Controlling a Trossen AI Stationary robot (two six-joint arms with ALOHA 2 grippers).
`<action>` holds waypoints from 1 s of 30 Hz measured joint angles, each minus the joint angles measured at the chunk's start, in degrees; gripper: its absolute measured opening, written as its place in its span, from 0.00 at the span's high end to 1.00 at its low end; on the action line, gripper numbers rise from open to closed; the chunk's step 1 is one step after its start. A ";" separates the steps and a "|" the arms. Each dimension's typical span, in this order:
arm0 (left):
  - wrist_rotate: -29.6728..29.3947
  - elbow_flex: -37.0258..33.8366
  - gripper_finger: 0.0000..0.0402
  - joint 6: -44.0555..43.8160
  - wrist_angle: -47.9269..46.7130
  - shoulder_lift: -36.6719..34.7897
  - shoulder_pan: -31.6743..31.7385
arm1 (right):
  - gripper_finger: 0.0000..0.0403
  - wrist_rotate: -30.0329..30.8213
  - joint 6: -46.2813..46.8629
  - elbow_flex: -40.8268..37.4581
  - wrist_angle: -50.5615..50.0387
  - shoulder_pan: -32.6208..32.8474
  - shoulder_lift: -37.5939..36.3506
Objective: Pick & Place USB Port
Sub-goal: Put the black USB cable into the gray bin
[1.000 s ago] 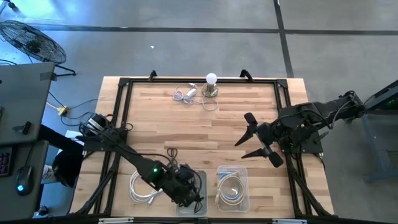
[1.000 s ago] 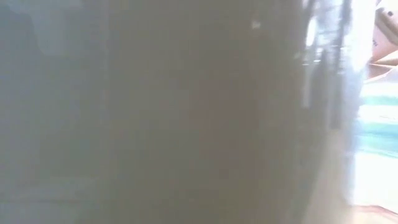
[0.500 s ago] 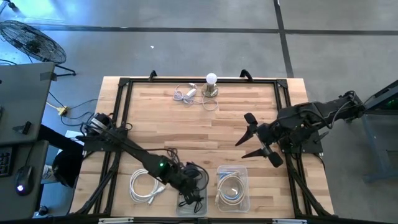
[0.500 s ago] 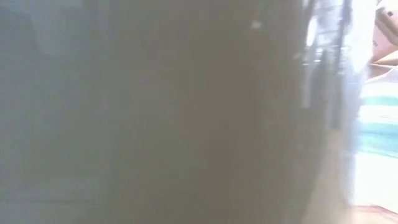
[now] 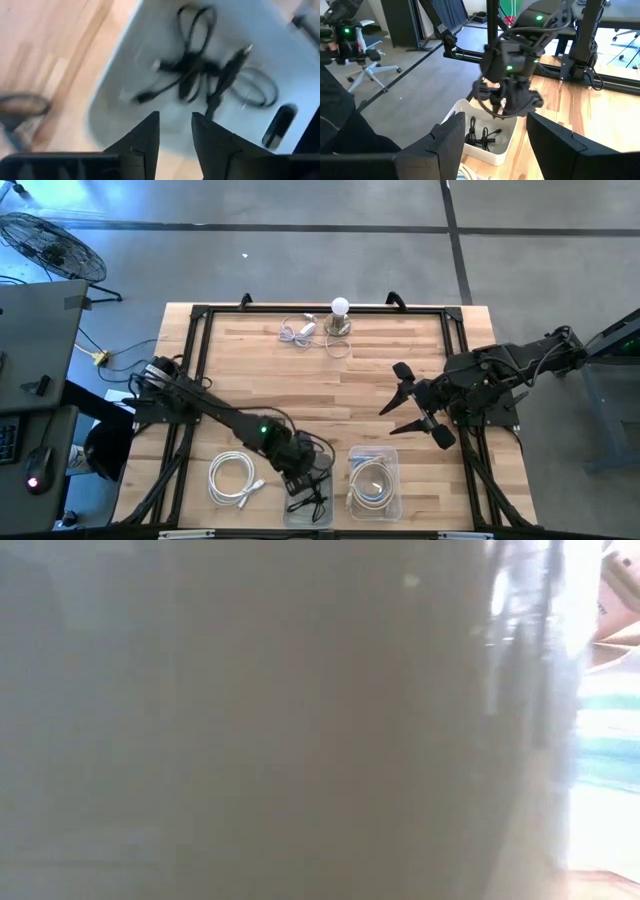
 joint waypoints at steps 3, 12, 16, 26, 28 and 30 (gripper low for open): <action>3.33 0.09 0.72 2.09 -2.95 -0.78 1.97 | 0.49 -0.02 0.00 0.00 -0.53 -0.01 0.02; 3.71 0.06 0.72 6.44 -9.89 -6.41 7.05 | 0.49 0.24 -0.01 0.00 -1.80 0.00 0.02; 1.42 0.06 0.72 6.00 -17.17 -8.50 8.51 | 0.49 2.18 -0.15 0.00 -2.84 -0.01 0.02; 0.45 -0.05 0.72 10.91 -26.21 -7.48 12.09 | 0.49 2.78 -0.63 -0.02 -3.92 -0.04 0.02; 0.55 0.06 0.72 11.93 -26.20 -7.58 12.90 | 0.49 2.78 -0.63 -0.01 -4.19 -0.04 0.02; 0.50 0.03 0.72 13.47 -26.69 -7.58 13.50 | 0.49 2.84 -0.63 0.00 -4.35 -0.04 0.02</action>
